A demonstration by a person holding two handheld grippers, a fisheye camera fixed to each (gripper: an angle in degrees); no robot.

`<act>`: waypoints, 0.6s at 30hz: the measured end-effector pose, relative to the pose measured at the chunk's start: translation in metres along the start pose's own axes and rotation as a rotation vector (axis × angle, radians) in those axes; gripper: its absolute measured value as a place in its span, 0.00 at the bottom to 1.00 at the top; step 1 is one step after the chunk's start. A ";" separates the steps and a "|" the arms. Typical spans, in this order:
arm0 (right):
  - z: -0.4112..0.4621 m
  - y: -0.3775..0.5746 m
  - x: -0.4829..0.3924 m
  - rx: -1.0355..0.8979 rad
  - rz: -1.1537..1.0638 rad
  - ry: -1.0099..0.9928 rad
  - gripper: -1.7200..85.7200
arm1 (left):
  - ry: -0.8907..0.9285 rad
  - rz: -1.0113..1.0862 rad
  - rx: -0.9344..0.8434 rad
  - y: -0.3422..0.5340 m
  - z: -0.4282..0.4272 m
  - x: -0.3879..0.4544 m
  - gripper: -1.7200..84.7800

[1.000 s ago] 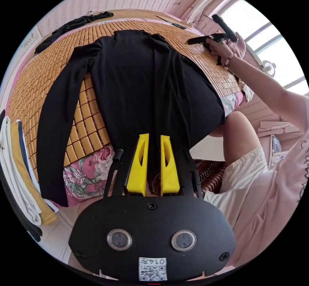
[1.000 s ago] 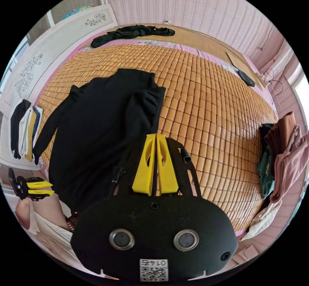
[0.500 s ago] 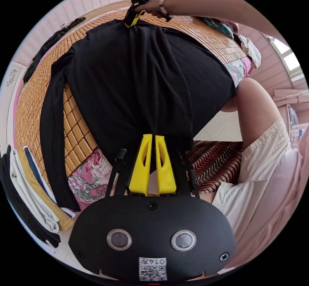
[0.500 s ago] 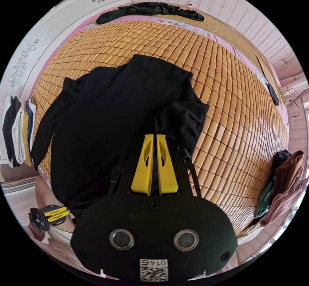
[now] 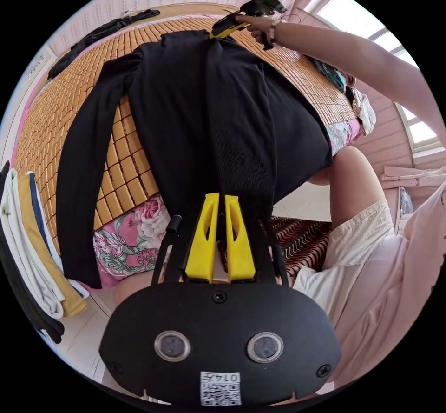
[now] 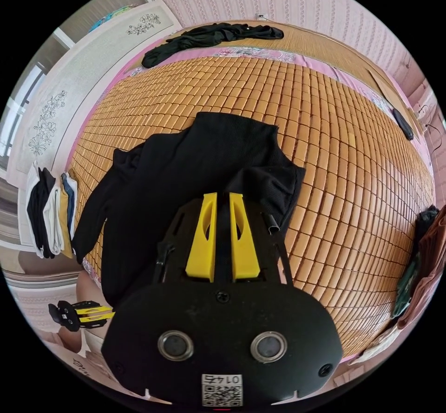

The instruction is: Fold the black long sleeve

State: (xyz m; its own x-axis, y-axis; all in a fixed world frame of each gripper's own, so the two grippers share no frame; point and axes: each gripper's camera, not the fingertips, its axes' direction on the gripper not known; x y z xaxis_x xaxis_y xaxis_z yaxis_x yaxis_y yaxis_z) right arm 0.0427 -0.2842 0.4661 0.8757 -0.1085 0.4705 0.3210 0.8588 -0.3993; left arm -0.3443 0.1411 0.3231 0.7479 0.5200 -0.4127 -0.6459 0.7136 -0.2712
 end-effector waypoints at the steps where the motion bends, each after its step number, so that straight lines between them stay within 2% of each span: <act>1: -0.004 0.002 -0.001 0.010 -0.011 0.009 0.10 | -0.001 -0.005 0.001 0.002 -0.001 -0.002 0.07; 6: -0.017 0.036 0.001 0.056 -0.064 0.099 0.10 | 0.005 -0.045 0.052 0.020 -0.021 -0.014 0.08; 9: -0.007 0.069 0.010 0.005 -0.048 0.119 0.09 | 0.084 -0.044 0.099 0.022 -0.022 -0.015 0.08; 12: 0.019 0.095 0.012 -0.100 -0.053 0.047 0.04 | 0.164 -0.032 0.121 0.019 -0.015 -0.008 0.09; 16: 0.044 0.104 0.010 -0.111 -0.040 0.163 0.01 | 0.144 -0.001 0.059 0.014 0.007 0.002 0.10; 18: 0.051 0.105 0.011 -0.106 -0.028 0.176 0.01 | 0.054 0.041 0.019 0.017 0.018 0.013 0.09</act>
State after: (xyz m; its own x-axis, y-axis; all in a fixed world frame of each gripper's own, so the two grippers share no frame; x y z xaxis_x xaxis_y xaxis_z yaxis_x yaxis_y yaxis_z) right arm 0.0675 -0.1695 0.4688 0.9125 -0.2254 0.3414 0.3742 0.7975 -0.4733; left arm -0.3427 0.1681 0.3289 0.7108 0.5233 -0.4700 -0.6727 0.7010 -0.2368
